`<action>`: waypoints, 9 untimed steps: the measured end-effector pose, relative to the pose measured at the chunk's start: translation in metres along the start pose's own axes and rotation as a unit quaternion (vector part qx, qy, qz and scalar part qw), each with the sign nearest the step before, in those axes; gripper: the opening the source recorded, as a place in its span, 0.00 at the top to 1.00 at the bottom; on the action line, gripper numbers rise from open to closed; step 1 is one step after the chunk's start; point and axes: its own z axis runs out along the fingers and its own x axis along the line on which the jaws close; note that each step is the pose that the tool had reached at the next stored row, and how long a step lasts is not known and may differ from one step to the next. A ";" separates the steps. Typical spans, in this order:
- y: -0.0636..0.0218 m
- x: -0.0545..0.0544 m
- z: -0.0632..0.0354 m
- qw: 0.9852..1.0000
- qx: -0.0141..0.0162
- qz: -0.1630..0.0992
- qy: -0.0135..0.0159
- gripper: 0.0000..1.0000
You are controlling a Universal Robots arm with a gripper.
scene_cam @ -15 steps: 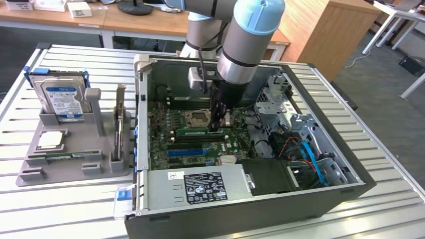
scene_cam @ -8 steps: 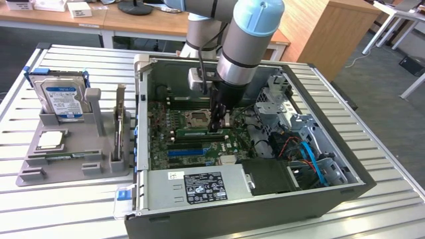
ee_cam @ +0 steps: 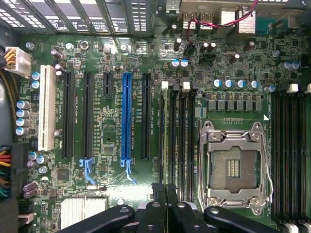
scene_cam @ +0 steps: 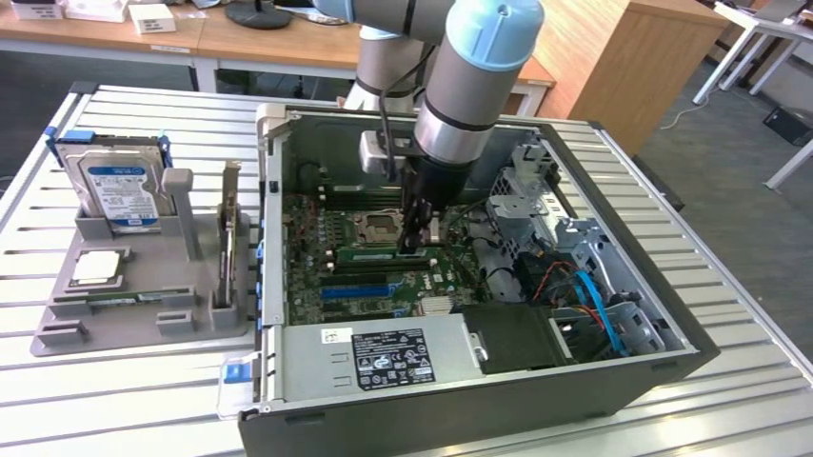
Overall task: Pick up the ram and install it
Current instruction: 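Insert the ram into the slot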
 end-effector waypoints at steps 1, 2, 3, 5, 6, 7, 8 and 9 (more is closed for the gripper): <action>0.0000 0.000 0.0000 1.000 0.000 0.000 0.000 0.89; 0.0001 0.000 0.0001 1.000 0.000 0.000 0.000 0.89; 0.0001 0.000 0.0002 1.000 0.000 0.000 0.000 0.89; 0.0001 0.000 0.0008 1.000 0.000 0.000 0.000 0.89; 0.0001 0.000 0.0013 1.000 0.000 0.000 0.000 0.89; 0.0001 0.000 0.0018 1.000 0.000 0.000 0.000 0.89; 0.0001 0.000 0.0021 1.000 0.000 0.000 0.000 0.89; 0.0001 0.000 0.0025 1.000 0.000 0.000 0.000 0.89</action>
